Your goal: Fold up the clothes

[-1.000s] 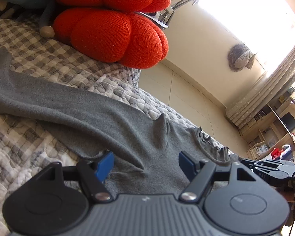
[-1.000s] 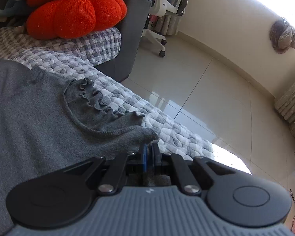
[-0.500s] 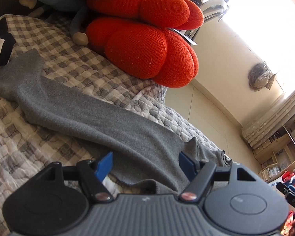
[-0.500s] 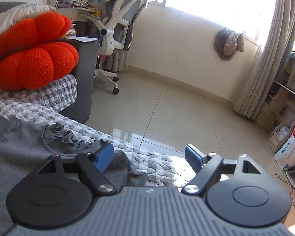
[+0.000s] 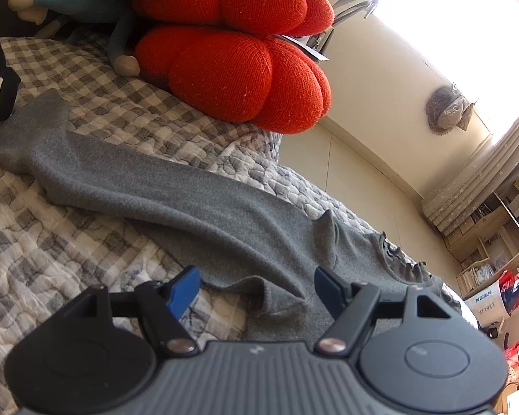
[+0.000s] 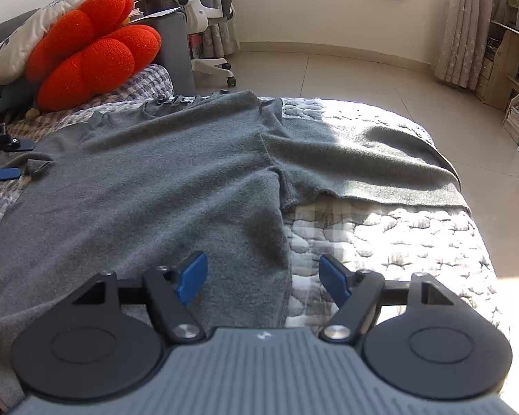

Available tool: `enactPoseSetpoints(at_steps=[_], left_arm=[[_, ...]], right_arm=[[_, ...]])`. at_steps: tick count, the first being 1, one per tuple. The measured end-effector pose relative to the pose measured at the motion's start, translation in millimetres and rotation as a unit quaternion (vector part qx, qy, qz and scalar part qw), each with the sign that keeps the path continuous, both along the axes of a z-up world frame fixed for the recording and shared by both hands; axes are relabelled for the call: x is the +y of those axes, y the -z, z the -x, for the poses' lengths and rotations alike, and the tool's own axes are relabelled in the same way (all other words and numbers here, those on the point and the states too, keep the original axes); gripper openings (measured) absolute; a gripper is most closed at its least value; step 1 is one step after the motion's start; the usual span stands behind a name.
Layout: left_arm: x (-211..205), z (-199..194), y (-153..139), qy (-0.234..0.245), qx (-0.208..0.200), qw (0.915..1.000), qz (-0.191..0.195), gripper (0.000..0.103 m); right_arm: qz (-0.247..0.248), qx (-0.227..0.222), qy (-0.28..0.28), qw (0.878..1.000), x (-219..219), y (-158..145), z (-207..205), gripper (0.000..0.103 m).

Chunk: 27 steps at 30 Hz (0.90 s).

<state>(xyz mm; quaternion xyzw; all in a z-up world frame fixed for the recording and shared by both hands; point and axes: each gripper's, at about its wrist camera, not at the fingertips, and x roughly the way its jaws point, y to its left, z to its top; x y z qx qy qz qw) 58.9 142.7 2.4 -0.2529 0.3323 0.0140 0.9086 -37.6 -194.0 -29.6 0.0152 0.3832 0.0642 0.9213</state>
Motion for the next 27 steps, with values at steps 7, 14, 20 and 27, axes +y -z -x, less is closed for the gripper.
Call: enactPoseSetpoints(at_steps=[7, 14, 20, 27], left_arm=[[7.5, 3.8, 1.2, 0.001, 0.009, 0.9998, 0.017, 0.074], [5.9, 4.3, 1.4, 0.006, 0.012, 0.9995, 0.029, 0.074], [14.3, 7.1, 1.8, 0.001, 0.015, 0.9985, 0.052, 0.074], [16.8, 6.3, 3.5, 0.001, 0.023, 0.9978, 0.062, 0.075]], right_arm=[[-0.113, -0.003, 0.021, 0.993, -14.1, 6.7, 96.6, 0.05], [-0.102, 0.002, 0.012, 0.995, -0.5, -0.2, 123.3, 0.005], [-0.1, -0.026, 0.026, 0.994, -26.5, -30.4, 129.1, 0.005], [-0.073, 0.034, 0.003, 0.997, -18.0, -4.9, 118.6, 0.006]])
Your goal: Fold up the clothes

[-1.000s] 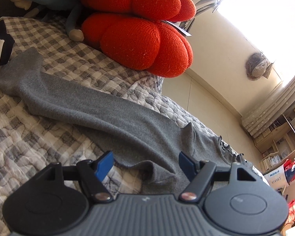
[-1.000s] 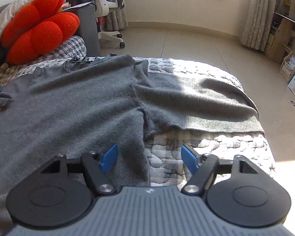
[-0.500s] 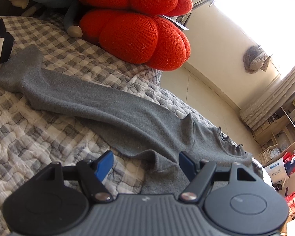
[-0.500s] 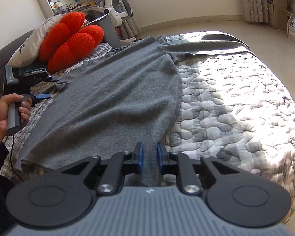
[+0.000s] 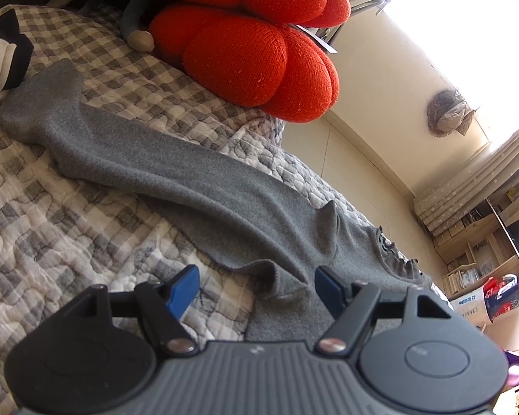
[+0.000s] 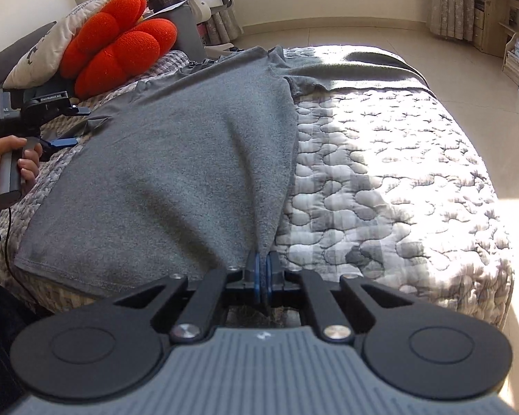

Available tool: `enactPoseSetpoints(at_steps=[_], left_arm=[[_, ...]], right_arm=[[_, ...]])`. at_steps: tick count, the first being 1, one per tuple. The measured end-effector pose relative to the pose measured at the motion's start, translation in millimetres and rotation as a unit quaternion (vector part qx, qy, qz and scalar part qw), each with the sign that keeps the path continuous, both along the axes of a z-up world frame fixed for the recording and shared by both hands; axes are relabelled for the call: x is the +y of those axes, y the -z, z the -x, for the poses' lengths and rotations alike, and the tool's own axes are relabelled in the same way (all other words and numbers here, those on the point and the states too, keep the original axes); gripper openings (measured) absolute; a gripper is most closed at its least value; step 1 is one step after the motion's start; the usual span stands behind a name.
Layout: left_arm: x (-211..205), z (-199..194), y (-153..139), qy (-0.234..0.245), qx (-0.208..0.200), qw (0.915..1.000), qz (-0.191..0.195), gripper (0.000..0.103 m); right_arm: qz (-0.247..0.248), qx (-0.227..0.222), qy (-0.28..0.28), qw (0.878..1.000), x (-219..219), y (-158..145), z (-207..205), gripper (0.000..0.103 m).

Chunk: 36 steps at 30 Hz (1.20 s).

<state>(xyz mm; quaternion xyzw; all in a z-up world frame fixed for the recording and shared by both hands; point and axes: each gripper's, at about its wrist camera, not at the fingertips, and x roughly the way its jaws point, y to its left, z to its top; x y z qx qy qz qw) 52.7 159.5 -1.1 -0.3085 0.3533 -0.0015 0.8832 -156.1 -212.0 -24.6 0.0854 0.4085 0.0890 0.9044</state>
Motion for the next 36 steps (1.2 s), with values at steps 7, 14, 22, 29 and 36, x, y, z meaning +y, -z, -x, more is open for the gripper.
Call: enactPoseSetpoints(at_steps=[7, 14, 22, 29, 36], left_arm=[[-3.3, -0.6, -2.1, -0.001, 0.001, 0.9999, 0.013, 0.076], [-14.9, 3.2, -12.3, 0.008, -0.019, 0.9992, -0.033, 0.076], [-30.9, 0.6, -15.5, 0.031, -0.026, 0.996, -0.079, 0.077], [-44.0, -0.9, -13.4, 0.049, -0.025, 0.9938, -0.097, 0.077], [-46.0, 0.3, -13.2, 0.051, -0.026, 0.9935, -0.099, 0.077]], right_arm=[[-0.113, -0.06, 0.088, 0.988, -54.4, -26.7, -40.4, 0.075], [-0.233, -0.047, 0.263, 0.935, -127.5, 6.1, -132.4, 0.078], [-0.258, -0.058, 0.324, 0.908, -178.4, 34.3, -178.2, 0.069], [-0.214, -0.067, 0.357, 0.907, -182.8, 52.9, -197.7, 0.024], [-0.267, -0.121, 0.373, 0.88, -199.1, 39.7, -187.3, 0.005]])
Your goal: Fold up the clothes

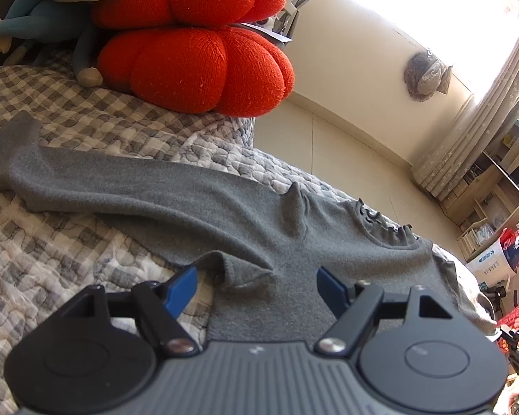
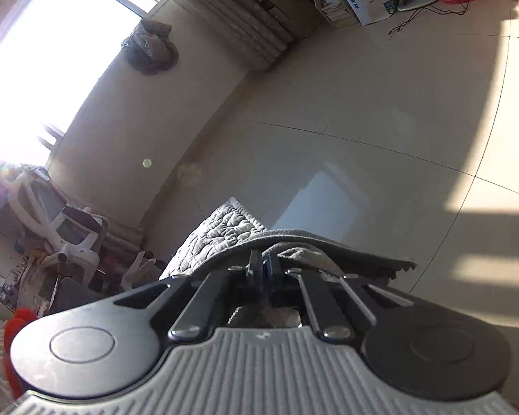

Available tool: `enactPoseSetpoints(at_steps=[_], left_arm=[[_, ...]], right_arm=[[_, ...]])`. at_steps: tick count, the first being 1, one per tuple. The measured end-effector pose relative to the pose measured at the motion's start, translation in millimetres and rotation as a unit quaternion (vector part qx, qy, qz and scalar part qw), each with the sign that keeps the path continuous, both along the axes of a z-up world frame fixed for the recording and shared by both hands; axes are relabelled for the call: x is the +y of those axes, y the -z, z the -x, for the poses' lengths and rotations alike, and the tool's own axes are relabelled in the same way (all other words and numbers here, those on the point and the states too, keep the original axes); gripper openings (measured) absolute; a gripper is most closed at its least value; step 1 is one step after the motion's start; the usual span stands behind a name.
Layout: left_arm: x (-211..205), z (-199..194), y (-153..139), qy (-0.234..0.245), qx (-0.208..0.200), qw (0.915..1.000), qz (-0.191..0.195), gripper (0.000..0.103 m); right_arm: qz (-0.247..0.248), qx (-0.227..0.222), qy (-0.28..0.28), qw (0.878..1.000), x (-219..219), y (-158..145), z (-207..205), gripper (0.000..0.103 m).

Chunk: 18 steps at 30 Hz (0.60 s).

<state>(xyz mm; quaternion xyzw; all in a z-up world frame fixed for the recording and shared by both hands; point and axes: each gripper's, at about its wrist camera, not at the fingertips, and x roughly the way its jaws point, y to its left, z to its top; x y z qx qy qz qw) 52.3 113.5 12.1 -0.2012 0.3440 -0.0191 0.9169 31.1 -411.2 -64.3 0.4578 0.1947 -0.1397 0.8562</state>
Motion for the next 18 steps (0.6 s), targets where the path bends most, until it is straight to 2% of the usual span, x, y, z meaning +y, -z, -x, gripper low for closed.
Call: enactPoseSetpoints(at_steps=[6, 9, 10, 12, 13, 14, 15, 18], left_arm=[[-0.2, -0.3, 0.5, 0.001, 0.001, 1.0, 0.004, 0.077], [-1.6, 0.8, -0.2, 0.003, -0.001, 1.0, 0.002, 0.077], [-1.8, 0.9, -0.2, 0.004, -0.001, 1.0, 0.001, 0.077], [-1.8, 1.1, -0.5, 0.005, -0.001, 1.0, 0.002, 0.077], [-1.7, 1.2, -0.7, 0.005, -0.001, 1.0, 0.002, 0.077], [-1.9, 1.6, -0.9, 0.005, -0.002, 1.0, 0.001, 0.077], [-2.3, 2.2, -1.2, 0.005, -0.002, 1.0, 0.0, 0.077], [-5.4, 3.9, -2.3, 0.008, -0.003, 0.9999, -0.007, 0.077]], right_arm=[[0.013, -0.045, 0.007, 0.999, 5.9, -31.1, 18.6, 0.003], [0.007, -0.005, 0.004, 1.0, 7.9, -28.0, 18.6, 0.007], [-0.006, 0.009, 0.001, 1.0, 7.3, -21.2, 17.3, 0.013], [-0.052, 0.032, -0.005, 0.998, 3.3, -2.2, 14.6, 0.02], [-0.077, 0.037, -0.008, 0.996, -0.2, 5.5, 14.6, 0.043], [-0.092, 0.036, -0.008, 0.995, -2.2, 9.4, 15.3, 0.061], [-0.099, 0.031, -0.007, 0.995, -3.2, 10.9, 16.4, 0.064], [-0.081, 0.038, 0.001, 0.996, -2.8, 8.6, 14.4, 0.064]])
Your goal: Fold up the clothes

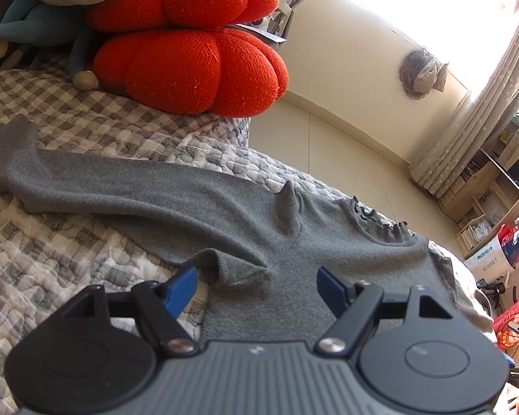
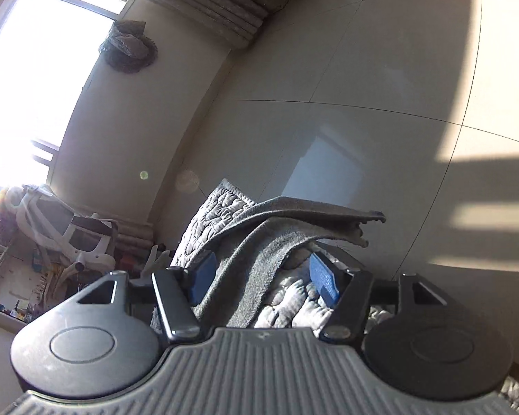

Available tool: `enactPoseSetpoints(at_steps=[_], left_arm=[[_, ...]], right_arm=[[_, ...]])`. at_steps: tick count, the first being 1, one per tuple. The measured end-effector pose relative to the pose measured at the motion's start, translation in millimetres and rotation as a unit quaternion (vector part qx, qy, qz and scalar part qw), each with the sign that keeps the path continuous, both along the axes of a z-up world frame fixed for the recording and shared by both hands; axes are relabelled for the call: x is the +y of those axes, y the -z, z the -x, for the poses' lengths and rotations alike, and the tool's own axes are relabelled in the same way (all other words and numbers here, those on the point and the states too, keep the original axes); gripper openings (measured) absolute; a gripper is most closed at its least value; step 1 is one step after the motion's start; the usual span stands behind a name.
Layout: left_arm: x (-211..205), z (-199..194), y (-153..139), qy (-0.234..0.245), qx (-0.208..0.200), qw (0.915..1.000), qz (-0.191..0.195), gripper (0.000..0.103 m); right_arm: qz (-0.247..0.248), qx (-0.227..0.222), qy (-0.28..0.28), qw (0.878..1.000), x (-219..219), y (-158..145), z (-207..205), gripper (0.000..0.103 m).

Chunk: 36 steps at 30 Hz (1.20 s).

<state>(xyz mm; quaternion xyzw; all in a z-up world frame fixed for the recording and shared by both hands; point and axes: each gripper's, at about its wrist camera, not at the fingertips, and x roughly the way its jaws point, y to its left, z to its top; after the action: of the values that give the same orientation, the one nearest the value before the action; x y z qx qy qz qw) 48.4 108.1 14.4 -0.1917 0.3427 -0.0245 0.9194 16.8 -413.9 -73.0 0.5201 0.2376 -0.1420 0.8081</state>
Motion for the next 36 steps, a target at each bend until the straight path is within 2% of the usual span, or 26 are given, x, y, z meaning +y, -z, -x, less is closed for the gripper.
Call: enactPoseSetpoints(at_steps=[5, 9, 11, 13, 14, 15, 22, 25, 27, 30, 34, 36], left_arm=[[-9.7, 4.3, -4.3, 0.005, -0.011, 0.9995, -0.03, 0.075], [-12.8, 4.1, -4.5, 0.016, -0.019, 0.9989, -0.04, 0.063], [-13.0, 3.3, -3.3, 0.017, -0.017, 0.9989, -0.039, 0.062], [-12.8, 2.8, -2.7, 0.015, -0.015, 0.999, -0.039, 0.062], [-12.4, 2.6, -2.7, 0.015, -0.015, 0.9991, -0.038, 0.062], [-12.1, 2.5, -2.8, 0.014, -0.015, 0.9991, -0.037, 0.062], [-11.7, 3.4, -3.6, 0.015, -0.018, 0.999, -0.037, 0.062], [-10.4, 3.4, -4.0, 0.014, -0.018, 0.9991, -0.035, 0.062], [-10.3, 2.6, -3.2, 0.015, -0.016, 0.9992, -0.035, 0.062], [-11.7, 1.4, -1.2, 0.018, -0.011, 0.9991, -0.037, 0.063], [-9.7, 1.1, -0.6, 0.015, -0.011, 0.9991, -0.038, 0.064], [-7.7, 0.5, -0.2, 0.012, -0.009, 0.9992, -0.036, 0.064]], right_arm=[[0.002, 0.013, 0.004, 1.0, 0.7, 11.0, -13.7, 0.066], [-0.019, 0.004, 0.016, 1.0, -2.9, 20.5, -18.1, 0.062], [-0.015, 0.004, 0.025, 1.0, -4.1, 21.8, -17.2, 0.046], [-0.008, -0.007, 0.037, 0.999, -4.6, 17.8, -13.6, 0.036], [-0.001, -0.015, 0.042, 0.999, -4.4, 14.2, -11.8, 0.019], [0.007, -0.025, 0.045, 0.999, -4.0, 9.9, -10.2, 0.009], [0.047, -0.074, 0.068, 0.994, 8.1, -18.6, 1.6, 0.009], [0.073, -0.102, 0.076, 0.989, 14.6, -40.0, 12.0, 0.009], [0.078, -0.083, 0.074, 0.991, 15.9, -40.6, 12.2, 0.009], [0.063, -0.033, 0.079, 0.994, 13.2, -19.7, 4.7, 0.009], [0.049, -0.036, 0.111, 0.992, 4.5, -8.3, 11.2, 0.009], [0.077, -0.052, 0.134, 0.987, 1.3, -18.1, 18.4, 0.005]])
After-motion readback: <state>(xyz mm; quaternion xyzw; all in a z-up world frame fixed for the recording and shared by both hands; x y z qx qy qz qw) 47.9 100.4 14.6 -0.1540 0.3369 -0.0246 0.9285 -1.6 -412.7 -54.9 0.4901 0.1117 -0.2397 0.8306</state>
